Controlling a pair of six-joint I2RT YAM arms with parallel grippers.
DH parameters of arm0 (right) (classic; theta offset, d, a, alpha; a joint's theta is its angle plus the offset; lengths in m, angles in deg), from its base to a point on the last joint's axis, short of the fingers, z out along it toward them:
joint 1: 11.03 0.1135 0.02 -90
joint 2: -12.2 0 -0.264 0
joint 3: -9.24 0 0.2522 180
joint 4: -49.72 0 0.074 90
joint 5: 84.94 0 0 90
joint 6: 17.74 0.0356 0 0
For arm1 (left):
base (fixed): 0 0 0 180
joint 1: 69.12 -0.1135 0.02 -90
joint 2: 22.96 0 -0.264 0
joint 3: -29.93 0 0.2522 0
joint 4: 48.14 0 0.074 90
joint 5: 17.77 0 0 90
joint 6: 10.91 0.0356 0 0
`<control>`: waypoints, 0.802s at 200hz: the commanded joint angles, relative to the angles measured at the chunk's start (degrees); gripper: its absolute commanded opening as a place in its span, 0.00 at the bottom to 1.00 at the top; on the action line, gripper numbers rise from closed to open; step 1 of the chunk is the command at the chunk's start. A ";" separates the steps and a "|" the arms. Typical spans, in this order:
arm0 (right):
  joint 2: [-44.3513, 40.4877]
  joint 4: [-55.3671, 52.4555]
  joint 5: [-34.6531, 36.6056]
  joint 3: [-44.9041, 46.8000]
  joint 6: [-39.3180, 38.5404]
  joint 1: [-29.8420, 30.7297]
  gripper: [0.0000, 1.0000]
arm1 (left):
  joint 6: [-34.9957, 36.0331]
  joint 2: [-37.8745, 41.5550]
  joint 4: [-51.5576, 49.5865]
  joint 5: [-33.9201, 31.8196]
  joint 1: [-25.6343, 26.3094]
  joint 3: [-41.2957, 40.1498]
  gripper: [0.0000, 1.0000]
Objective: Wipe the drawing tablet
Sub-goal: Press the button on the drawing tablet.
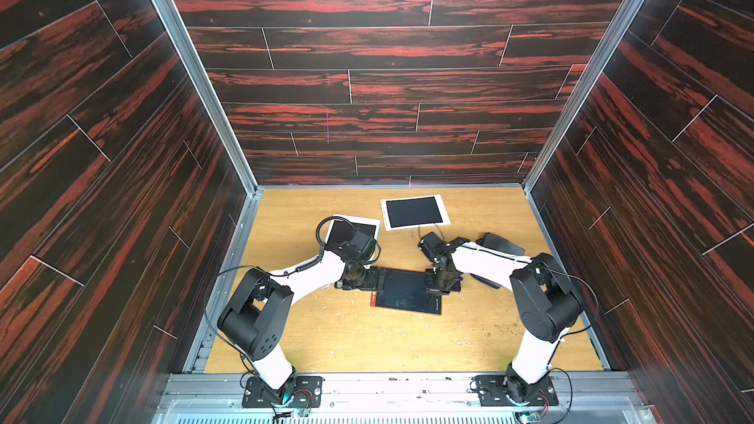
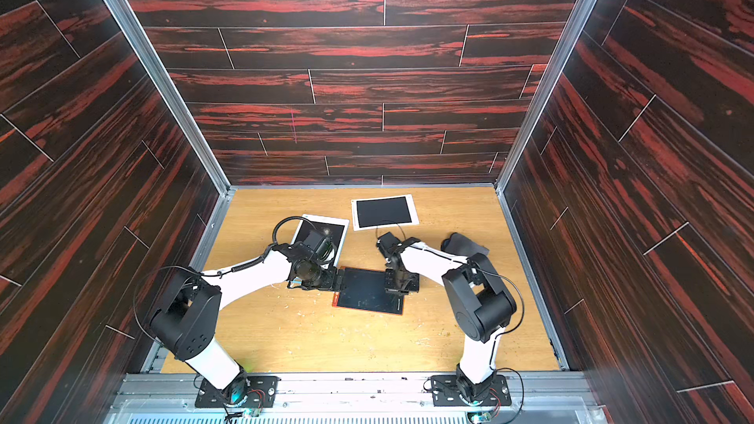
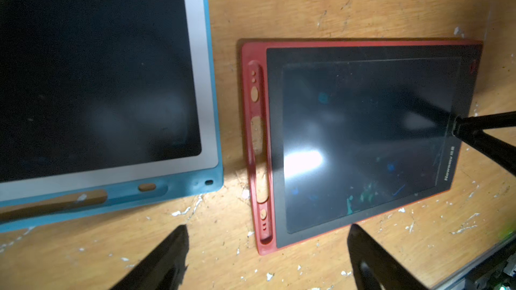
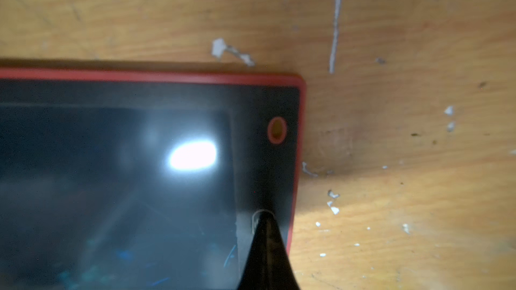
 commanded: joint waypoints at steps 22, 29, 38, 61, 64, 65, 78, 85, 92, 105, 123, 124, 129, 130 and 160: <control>4.12 4.33 -1.47 7.61 -1.57 -0.09 0.00 | 0.58 2.83 -1.77 0.11 -0.56 0.87 0.90; 1.97 2.16 1.88 6.48 -1.92 -0.11 0.01 | 0.64 2.73 -2.12 -0.03 -0.56 1.21 0.90; -0.41 -0.22 5.37 5.05 -2.22 -0.10 0.03 | 0.79 2.58 -2.46 -0.02 -0.56 1.78 0.90; -4.52 -2.88 9.69 2.53 -3.91 -0.10 0.37 | 0.94 2.27 -2.94 -0.11 -0.56 2.83 0.90; -4.84 -2.96 9.93 2.38 -4.07 -0.13 0.42 | 0.87 2.21 -2.94 -0.08 -0.59 2.99 0.90; -4.94 -2.99 10.01 2.31 -4.11 -0.07 0.43 | 0.87 2.21 -2.94 -0.07 -0.58 3.02 0.90; -5.73 -3.03 10.50 1.91 -4.84 -0.01 0.66 | 0.90 2.07 -2.94 -0.06 -0.56 3.39 0.90; -5.77 -2.94 10.75 1.72 -5.18 -0.01 0.71 | 0.90 2.03 -2.94 -0.13 -0.56 3.49 0.90; -5.68 -3.13 11.10 1.49 -5.45 -0.03 0.71 | 0.84 2.01 -2.94 -0.11 -0.56 3.62 0.90; -5.59 -3.12 11.49 1.23 -5.56 -0.03 0.71 | 0.82 2.00 -4.95 -0.17 -0.56 3.84 0.90; -5.94 -3.68 12.73 0.85 -5.18 -0.05 0.68 | 0.91 1.94 -5.27 -0.22 -0.56 4.11 0.90; -6.02 -3.66 12.78 0.80 -5.11 -0.07 0.68 | 0.89 1.94 -5.29 -0.23 -0.56 4.11 0.90; -6.47 -3.73 13.12 0.53 -5.09 -0.07 0.68 | 0.94 1.94 -5.37 -0.26 -0.56 4.17 0.90; -6.55 -3.77 13.19 0.51 -5.06 -0.08 0.68 | 0.91 1.94 -5.38 -0.24 -0.56 4.23 0.90; -6.98 -5.20 13.83 -1.64 -5.63 0.01 0.67 | 1.15 1.60 -5.70 -0.32 -0.56 4.64 0.90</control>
